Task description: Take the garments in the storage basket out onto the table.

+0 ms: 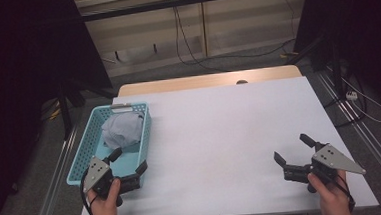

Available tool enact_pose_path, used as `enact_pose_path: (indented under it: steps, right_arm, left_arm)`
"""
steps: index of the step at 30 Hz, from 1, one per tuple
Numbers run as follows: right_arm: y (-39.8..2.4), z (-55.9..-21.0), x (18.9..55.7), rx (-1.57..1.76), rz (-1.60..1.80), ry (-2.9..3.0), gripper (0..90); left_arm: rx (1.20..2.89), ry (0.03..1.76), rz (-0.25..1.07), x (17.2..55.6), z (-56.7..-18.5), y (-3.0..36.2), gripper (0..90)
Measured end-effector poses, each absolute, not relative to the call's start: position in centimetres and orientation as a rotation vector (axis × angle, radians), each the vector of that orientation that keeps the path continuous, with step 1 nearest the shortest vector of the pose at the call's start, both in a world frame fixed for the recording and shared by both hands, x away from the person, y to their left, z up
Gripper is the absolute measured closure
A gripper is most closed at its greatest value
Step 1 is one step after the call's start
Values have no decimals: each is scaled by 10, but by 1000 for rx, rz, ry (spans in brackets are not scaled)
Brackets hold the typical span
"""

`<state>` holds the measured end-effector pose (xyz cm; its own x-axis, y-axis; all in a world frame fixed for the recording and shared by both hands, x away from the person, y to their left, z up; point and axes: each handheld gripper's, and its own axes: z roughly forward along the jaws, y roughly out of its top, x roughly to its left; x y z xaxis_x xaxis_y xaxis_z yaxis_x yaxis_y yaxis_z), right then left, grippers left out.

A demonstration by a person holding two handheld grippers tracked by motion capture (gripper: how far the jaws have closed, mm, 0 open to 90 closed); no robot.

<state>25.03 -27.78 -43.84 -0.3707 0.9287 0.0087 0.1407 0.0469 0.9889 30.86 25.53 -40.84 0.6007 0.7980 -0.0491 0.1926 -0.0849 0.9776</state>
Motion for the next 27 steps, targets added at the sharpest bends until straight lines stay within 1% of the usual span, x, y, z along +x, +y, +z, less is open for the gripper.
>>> enact_pose_path:
  steps: [15,27]
  right_arm:
    - [-278,-439,249,1104,1397,1609,2]
    - [-282,-439,245,1100,1429,1610,1]
  left_arm:
    - [1617,821,596,314,-407,251,20]
    - [1516,833,613,312,-385,261,19]
